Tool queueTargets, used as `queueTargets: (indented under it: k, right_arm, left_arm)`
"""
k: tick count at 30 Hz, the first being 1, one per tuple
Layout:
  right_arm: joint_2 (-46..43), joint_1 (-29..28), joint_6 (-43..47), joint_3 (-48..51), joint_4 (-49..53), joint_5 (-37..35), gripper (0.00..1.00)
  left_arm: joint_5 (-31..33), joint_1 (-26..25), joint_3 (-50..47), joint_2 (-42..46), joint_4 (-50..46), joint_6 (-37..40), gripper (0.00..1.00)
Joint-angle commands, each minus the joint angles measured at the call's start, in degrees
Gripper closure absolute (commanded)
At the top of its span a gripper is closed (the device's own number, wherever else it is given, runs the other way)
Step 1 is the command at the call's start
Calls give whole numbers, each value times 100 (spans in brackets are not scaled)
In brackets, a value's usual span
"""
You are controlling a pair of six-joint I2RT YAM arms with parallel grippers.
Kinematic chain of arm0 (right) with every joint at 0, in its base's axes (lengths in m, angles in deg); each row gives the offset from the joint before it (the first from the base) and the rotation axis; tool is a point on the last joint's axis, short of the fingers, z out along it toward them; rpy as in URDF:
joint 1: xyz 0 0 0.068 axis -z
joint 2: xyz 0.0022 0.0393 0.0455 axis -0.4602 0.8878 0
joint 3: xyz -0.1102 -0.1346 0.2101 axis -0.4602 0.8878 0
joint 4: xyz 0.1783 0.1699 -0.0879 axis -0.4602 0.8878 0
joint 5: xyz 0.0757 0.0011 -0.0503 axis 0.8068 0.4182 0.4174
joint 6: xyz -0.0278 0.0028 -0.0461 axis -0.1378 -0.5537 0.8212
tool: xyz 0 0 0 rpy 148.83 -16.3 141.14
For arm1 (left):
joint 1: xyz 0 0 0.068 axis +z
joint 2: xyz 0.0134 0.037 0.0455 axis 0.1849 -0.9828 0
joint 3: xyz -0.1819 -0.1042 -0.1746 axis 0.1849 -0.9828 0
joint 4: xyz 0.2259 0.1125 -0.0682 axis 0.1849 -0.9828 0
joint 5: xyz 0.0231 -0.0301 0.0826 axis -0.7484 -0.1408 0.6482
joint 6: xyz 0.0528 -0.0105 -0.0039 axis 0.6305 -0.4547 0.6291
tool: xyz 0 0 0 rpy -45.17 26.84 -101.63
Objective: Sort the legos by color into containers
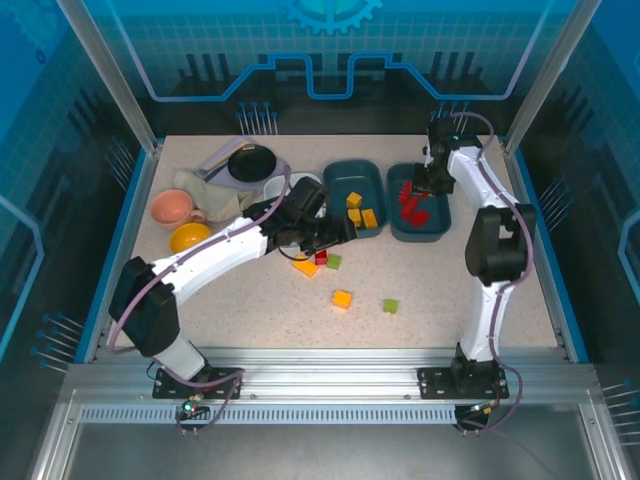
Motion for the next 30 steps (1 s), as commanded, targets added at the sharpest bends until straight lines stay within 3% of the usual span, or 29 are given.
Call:
queueTargets:
  k: [1, 9, 16, 22, 30]
  right_arm:
    - [718, 160, 101, -967, 739, -493, 83]
    - [2072, 251, 182, -2404, 1179, -541, 76]
    - [2024, 53, 180, -2804, 1252, -372, 49]
    - [840, -175, -49, -2172, 1042, -266, 41]
    - [-2267, -374, -890, 1289, -146, 236, 40]
  left_arm:
    - [-274, -44, 378, -309, 136, 116, 28]
    - [-436, -84, 1033, -925, 170, 98, 28]
    - [-566, -175, 1411, -1294, -231, 355, 28]
    - [-533, -514, 1826, -1693, -931, 835, 28]
    - [-477, -1020, 2109, -2232, -1645, 1042, 26]
